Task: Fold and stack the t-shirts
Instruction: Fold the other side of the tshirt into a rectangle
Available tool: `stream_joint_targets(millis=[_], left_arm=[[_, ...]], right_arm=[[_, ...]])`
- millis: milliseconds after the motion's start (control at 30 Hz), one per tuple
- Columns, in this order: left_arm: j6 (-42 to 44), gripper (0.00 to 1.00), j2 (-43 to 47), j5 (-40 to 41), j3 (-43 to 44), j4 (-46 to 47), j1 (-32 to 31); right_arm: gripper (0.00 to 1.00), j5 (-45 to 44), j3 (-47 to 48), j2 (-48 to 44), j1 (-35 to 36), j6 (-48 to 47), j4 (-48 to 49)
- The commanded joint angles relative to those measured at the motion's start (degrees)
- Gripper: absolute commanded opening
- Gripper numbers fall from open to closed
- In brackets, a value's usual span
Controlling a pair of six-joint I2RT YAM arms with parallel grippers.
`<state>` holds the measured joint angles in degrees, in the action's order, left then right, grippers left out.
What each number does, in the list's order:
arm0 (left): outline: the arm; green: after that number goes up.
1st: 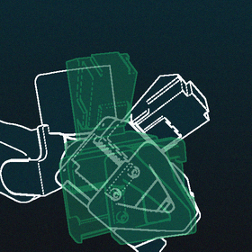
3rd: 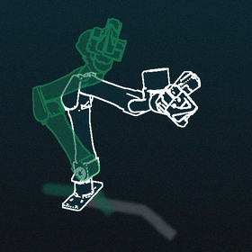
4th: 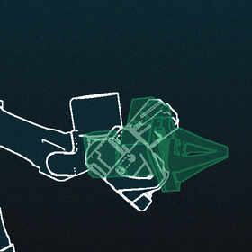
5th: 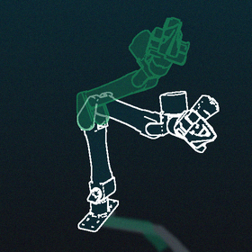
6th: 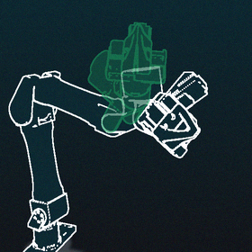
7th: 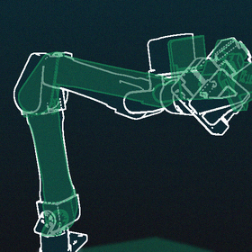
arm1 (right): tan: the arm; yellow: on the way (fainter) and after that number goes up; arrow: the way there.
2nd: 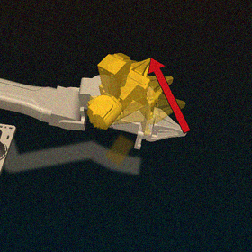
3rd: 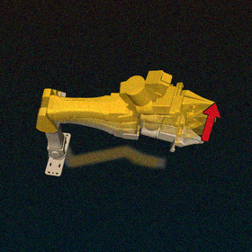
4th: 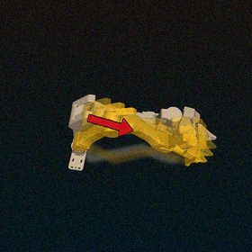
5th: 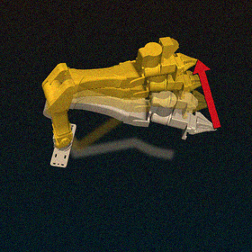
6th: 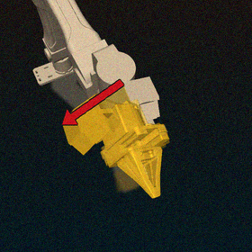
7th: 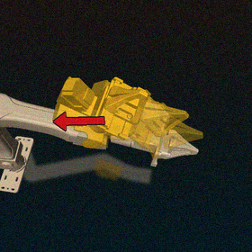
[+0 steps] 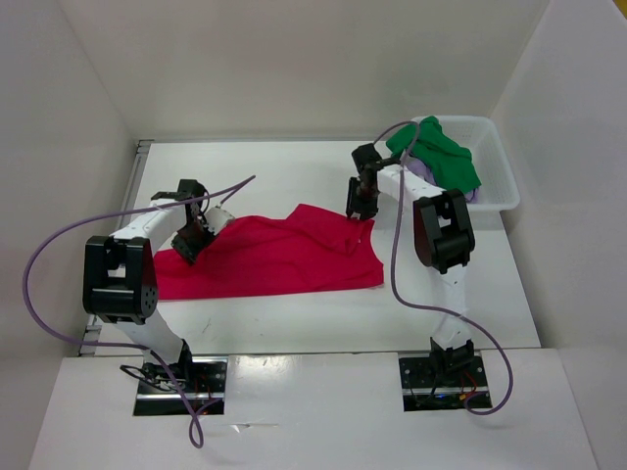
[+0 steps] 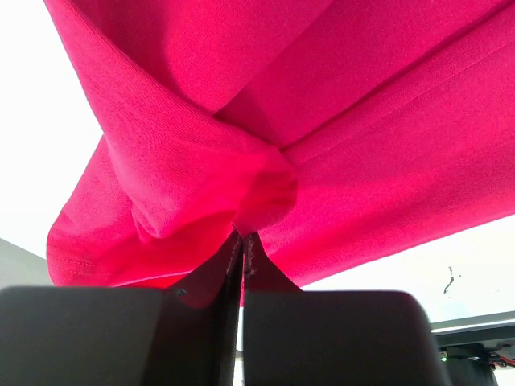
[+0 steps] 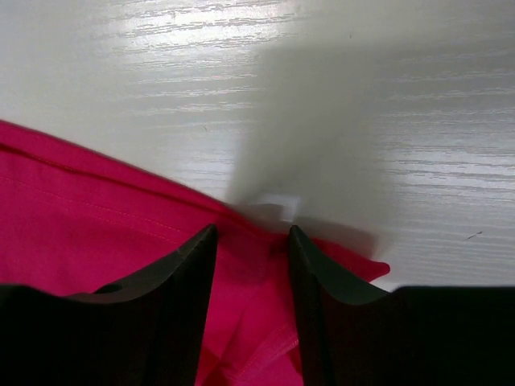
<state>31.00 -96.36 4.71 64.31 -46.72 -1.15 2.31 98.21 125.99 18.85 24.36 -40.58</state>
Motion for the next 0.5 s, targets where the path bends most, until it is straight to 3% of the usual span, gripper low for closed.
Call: stream_joint_targets(millis=[0,200,467], left_arm=[[-1.38,0.0,0.47,0.12,1.25,-1.01,0.18],[-1.38,0.0,0.47,0.12,1.25,-0.48,0.18],[-1.38,0.0,0.47,0.65,0.2,-0.48,0.18]], right_arm=[[0.45,1.47,-1.53,-0.13,-0.13,-0.28,0.49],[0.29,1.47,-1.53,-0.66,-0.13,-0.28,0.5],[0.21,1.47,-1.01,-1.19,-0.13,-1.33,1.11]])
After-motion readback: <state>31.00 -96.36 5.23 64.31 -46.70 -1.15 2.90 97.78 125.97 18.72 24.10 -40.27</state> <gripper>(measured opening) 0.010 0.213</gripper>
